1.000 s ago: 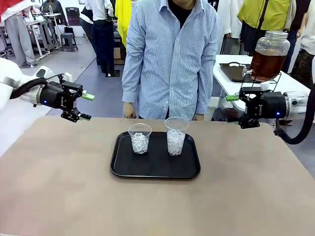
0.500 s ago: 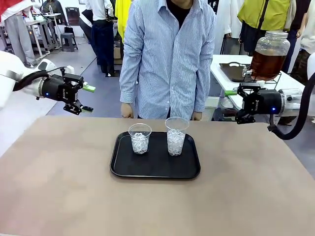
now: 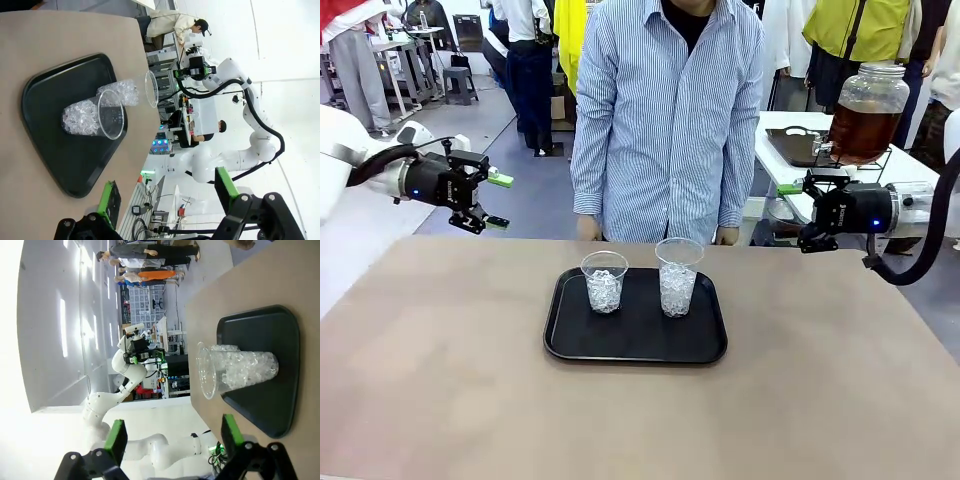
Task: Pour the drink into the iced cup.
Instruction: Pick up the iced cup indicated by the human and present it to them.
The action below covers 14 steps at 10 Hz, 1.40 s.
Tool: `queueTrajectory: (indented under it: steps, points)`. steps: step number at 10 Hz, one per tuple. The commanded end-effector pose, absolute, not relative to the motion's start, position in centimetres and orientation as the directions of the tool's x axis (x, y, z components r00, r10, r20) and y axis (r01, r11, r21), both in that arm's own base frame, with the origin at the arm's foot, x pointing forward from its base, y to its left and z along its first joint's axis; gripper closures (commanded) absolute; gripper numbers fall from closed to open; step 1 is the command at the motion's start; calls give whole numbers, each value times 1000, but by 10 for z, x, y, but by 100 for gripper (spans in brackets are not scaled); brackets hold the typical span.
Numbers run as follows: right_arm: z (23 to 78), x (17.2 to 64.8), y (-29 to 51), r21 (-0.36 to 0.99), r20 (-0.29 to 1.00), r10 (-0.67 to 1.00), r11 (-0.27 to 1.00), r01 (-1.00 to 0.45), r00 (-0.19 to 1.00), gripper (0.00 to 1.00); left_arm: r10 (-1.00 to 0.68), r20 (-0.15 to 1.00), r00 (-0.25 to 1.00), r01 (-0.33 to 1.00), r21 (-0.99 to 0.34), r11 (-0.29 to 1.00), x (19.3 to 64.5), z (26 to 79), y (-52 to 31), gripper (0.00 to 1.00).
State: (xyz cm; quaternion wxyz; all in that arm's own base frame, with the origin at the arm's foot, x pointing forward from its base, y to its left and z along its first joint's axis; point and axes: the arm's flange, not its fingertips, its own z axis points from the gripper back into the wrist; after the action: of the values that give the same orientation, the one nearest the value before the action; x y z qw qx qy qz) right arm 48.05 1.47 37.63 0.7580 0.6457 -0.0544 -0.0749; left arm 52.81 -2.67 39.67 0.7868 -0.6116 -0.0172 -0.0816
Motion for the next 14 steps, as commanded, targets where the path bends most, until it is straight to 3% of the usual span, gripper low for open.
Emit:
queueTrajectory:
  steps: [1,14]
  points:
    - [377,480,15,987,-12,-186,156,42,983,0,-111,131,985,154,-959,239,528,398,-26,0]
    - [377,480,15,987,-12,-186,156,42,983,0,-111,131,985,154,-959,239,528,398,-26,0]
